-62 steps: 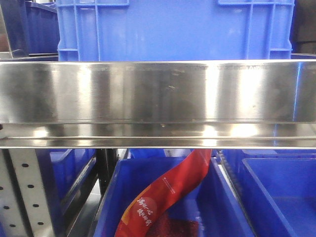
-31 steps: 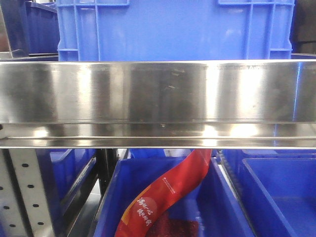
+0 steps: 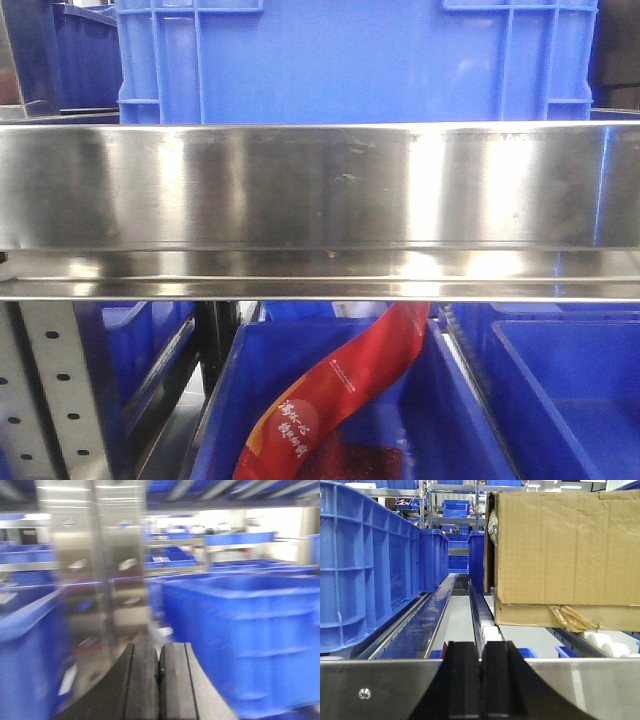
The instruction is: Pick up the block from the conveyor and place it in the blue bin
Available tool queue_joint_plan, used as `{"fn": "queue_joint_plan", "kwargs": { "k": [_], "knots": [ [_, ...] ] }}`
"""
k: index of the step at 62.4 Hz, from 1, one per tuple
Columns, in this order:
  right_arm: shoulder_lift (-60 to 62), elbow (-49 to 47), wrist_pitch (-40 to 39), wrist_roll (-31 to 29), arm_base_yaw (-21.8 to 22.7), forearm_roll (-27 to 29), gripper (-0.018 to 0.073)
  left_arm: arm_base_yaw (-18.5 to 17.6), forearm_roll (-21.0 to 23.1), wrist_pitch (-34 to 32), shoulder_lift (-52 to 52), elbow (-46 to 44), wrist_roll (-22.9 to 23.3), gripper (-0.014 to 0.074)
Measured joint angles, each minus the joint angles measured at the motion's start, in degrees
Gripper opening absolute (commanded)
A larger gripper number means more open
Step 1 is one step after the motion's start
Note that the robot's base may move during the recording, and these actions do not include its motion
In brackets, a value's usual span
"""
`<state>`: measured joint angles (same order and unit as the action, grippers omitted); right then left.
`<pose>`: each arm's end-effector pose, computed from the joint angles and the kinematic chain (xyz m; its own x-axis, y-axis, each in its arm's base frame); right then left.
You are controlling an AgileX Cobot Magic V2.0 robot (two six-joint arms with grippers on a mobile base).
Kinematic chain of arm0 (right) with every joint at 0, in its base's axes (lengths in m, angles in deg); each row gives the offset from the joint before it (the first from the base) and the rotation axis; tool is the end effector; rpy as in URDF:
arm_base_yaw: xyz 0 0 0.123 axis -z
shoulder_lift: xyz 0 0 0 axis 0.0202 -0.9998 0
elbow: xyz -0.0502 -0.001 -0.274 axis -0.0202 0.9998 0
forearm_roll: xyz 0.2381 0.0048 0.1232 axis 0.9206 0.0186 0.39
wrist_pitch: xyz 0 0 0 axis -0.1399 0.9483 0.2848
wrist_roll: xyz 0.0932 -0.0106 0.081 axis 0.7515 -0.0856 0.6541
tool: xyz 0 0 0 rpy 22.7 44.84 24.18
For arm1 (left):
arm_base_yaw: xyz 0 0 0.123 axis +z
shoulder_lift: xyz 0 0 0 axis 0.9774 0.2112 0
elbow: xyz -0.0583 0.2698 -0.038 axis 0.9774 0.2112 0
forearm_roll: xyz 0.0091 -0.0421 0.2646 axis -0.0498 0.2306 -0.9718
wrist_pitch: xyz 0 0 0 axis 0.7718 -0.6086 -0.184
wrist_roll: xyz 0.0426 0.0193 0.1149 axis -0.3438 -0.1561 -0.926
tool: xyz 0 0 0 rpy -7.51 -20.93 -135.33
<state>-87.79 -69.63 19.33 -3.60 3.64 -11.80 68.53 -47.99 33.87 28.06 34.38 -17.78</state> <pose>0.1124 -0.0048 0.2151 0.0795 0.0264 -0.9965 0.0403 0.9987 0.0297 0.1142 -0.0194 0.3214 0.1542 0.0496 -0.9868 0.1557 0.9850 0.0739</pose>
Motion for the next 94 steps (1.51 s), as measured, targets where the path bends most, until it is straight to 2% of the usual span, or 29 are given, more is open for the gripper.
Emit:
{"fn": "queue_joint_plan", "kwargs": {
  "k": [11,18,30,85,94],
  "knots": [
    [0.00,0.00,0.10,0.00,0.00,0.00,-0.0162,7.52,-0.94,-1.66,-6.69,10.17,3.96,-0.0111],
    [0.00,0.00,0.10,0.00,0.00,0.00,-0.0162,9.17,-1.71,-1.90,-11.14,15.56,5.54,-0.0111],
    [0.00,0.00,0.22,0.00,0.00,0.00,-0.0162,9.05,-1.93,-2.88,-11.85,21.01,7.49,-0.0111],
    [0.00,0.00,0.22,0.10,0.00,0.00,-0.0162,8.18,-1.97,-4.49,-11.85,21.24,8.00,-0.0111],
    [0.00,0.00,0.22,0.10,-1.57,0.00,-0.0162,8.18,-1.97,-4.49,-11.85,21.24,8.00,-0.0111]
  ]
}}
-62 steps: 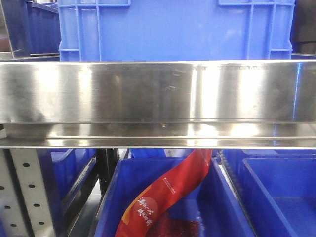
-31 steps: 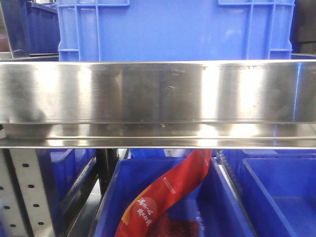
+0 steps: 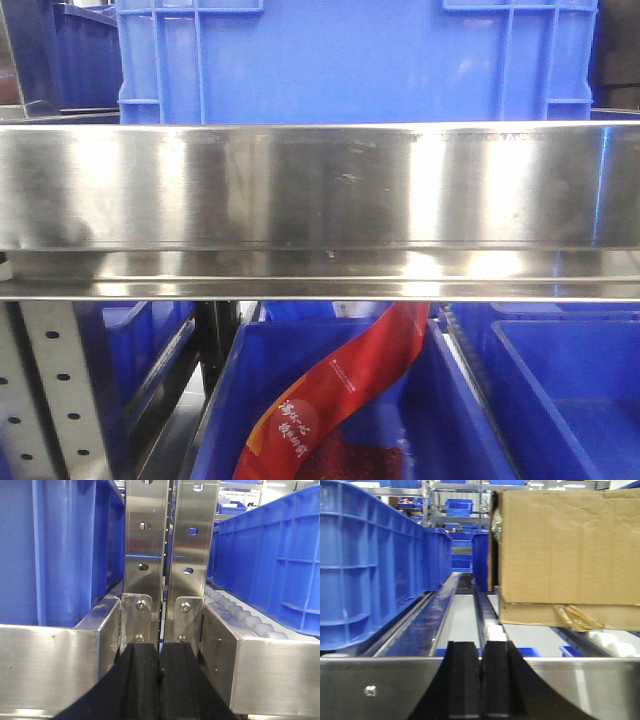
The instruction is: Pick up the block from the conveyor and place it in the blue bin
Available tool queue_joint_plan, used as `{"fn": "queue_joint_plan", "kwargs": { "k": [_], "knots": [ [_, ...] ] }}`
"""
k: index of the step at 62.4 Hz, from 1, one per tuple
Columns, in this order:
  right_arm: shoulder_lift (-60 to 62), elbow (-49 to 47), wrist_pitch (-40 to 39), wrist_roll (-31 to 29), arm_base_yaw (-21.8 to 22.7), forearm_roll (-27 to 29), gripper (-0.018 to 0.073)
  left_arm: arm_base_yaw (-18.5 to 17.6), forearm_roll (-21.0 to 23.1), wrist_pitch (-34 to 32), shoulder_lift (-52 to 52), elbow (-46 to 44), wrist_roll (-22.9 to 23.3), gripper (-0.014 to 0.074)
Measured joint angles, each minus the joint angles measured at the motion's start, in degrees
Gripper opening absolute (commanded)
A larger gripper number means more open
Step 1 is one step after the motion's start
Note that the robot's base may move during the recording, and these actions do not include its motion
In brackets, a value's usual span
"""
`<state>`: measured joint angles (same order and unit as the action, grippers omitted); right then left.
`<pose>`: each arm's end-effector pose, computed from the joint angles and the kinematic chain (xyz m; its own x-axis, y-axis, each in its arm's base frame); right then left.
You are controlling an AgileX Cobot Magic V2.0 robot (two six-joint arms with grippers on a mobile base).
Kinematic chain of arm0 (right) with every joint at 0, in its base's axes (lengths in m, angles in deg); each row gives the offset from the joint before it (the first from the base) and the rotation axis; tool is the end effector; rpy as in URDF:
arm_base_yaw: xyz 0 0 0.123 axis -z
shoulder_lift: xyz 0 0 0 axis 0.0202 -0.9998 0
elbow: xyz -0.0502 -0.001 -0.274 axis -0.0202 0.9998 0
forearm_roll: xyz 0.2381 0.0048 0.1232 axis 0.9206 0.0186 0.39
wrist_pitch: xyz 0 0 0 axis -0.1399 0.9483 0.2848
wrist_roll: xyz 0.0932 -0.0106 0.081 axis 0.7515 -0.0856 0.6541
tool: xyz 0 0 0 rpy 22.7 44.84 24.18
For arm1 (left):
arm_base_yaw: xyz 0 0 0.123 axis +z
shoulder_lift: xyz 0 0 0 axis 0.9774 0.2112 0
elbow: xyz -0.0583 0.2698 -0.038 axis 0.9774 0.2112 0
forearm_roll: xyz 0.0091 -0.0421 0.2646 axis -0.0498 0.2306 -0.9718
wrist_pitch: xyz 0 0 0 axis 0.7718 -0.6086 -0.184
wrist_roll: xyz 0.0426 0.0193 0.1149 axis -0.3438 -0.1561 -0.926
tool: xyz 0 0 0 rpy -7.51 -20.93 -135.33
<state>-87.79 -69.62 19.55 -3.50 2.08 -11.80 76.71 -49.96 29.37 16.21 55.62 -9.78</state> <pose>0.1125 -0.0017 0.2145 0.0747 0.0304 -0.9967 0.0127 0.9994 0.0314 0.1130 -0.0022 0.2124 0.0585 -0.0327 -0.9978 0.0215 0.9993 -0.0315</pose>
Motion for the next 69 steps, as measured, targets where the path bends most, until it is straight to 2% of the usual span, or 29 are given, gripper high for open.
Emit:
{"fn": "queue_joint_plan", "kwargs": {
  "k": [16,69],
  "knots": [
    [0.00,0.00,0.00,0.00,-2.82,0.00,-0.0162,0.00,0.00,-0.12,-0.12,0.00,0.00,-0.0111],
    [0.00,0.00,0.00,-0.10,-2.90,-0.10,-0.0162,0.00,0.00,-0.12,-0.12,0.00,0.00,-0.0111]
  ]
}}
